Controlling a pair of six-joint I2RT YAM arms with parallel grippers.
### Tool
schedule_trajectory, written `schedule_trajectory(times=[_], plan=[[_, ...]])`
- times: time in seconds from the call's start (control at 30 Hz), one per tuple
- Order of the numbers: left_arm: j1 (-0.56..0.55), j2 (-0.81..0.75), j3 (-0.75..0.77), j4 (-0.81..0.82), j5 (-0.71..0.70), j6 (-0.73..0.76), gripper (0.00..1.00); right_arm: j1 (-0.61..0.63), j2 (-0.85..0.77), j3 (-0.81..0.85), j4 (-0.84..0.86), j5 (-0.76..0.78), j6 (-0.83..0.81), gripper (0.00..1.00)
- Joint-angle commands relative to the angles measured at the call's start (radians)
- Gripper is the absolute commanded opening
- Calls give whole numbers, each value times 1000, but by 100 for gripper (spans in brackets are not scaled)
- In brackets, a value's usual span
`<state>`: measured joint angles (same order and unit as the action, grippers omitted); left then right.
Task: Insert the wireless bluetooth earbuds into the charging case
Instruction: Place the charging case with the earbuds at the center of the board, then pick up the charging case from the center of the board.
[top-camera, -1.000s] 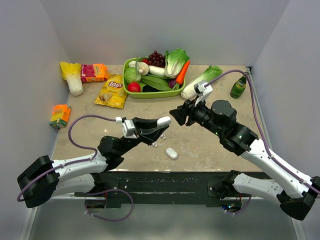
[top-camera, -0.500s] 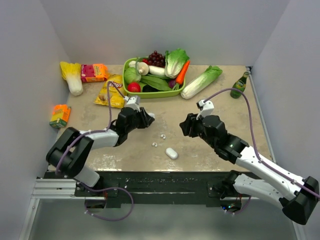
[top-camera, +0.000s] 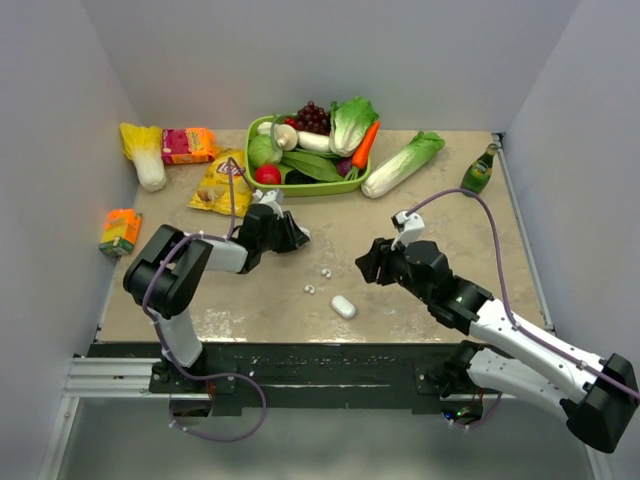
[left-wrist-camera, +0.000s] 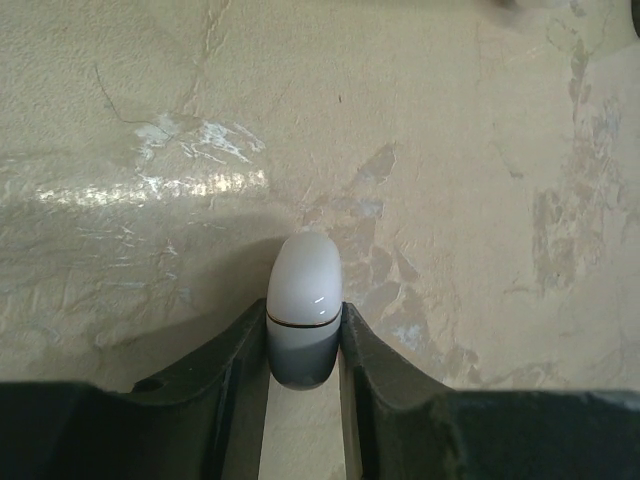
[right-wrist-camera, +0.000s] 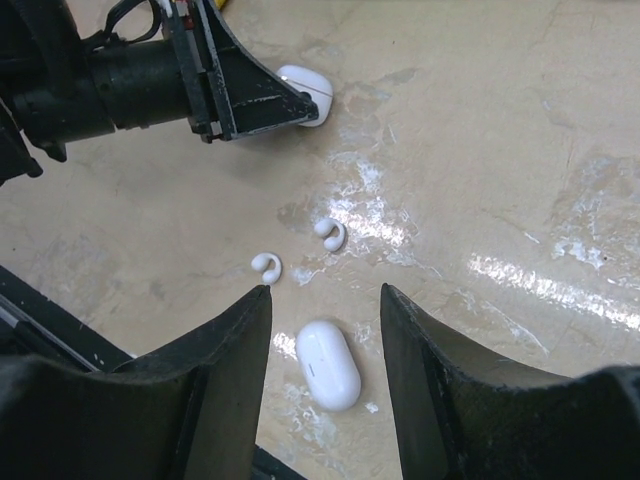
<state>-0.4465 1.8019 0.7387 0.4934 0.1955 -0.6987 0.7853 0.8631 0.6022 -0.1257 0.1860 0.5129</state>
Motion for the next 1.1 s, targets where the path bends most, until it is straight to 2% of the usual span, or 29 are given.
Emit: schedule_trajectory(times=[0.0,0.17,0.37,0.57,0.73,0.77,0.83,0.97,1.03,1.07], plan=[[5,5,5,-15,27,-10,38,0,2,-28,64,-26,30,51],[18,-30,-12,-102,-40,25,47,0,1,-33,60,-14,29,52],[66,-114,-62,-170,-99,31,50,0,-13,-27,37,-2,26,52],[100,-275,-105,-291,-211,27,53,2,-45,-33,23,3,16,52],[95,-495,-117,-380,-292,36,55,-1,-75,-12,21,43,-30,53],[91,-574,-142,-368,-291,38,99,0,-69,-1,18,53,-45,53],[68,-653,-182,-346,-286,21,100,2,-55,10,0,69,-56,53],[32,-786,-360,-164,-133,-31,100,2,-20,5,-5,86,-68,52],[-65,-802,-375,-182,-178,-41,100,2,-3,1,0,52,-77,52],[-111,-796,-368,-238,-259,-35,100,0,25,5,-6,37,-88,52]])
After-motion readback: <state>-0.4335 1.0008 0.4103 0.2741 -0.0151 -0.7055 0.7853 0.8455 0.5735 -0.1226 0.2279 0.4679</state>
